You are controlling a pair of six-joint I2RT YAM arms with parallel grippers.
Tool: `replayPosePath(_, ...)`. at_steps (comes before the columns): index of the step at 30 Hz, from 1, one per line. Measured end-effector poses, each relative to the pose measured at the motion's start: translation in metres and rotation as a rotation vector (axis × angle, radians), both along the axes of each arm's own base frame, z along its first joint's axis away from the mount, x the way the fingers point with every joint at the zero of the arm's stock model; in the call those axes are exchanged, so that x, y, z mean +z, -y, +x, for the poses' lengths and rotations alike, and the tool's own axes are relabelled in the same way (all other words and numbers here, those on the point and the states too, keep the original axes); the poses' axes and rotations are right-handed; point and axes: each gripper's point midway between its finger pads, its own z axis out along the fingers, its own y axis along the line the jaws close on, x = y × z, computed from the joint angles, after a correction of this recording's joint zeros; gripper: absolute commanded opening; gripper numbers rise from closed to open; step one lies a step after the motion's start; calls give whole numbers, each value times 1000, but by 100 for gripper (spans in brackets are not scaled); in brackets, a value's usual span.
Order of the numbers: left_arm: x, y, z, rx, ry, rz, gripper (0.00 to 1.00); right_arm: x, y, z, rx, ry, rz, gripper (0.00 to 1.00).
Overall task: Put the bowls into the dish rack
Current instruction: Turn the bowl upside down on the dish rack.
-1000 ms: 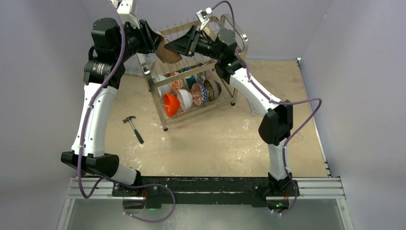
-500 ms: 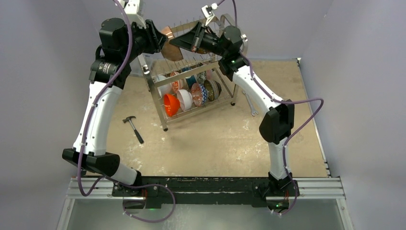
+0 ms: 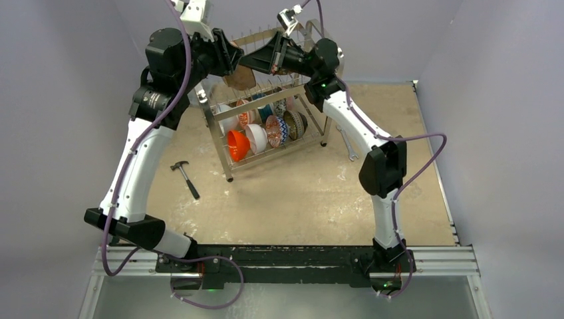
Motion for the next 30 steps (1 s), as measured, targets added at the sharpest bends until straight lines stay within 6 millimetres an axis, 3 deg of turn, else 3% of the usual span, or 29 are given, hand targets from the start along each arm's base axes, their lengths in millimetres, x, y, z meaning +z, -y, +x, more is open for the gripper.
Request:
replayPosePath(6, 2, 12, 4, -3, 22, -4, 32, -1, 3, -3, 14, 0, 17, 0)
replayPosePath(12, 3, 14, 15, 20, 39, -10, 32, -4, 3, 1, -23, -3, -4, 19)
replayPosePath(15, 3, 14, 18, 29, 44, -11, 34, -7, 2, 5, -54, -7, -27, 22)
replayPosePath(30, -2, 4, 22, 86, 42, 14, 39, -14, 16, 10, -184, 58, -80, 0)
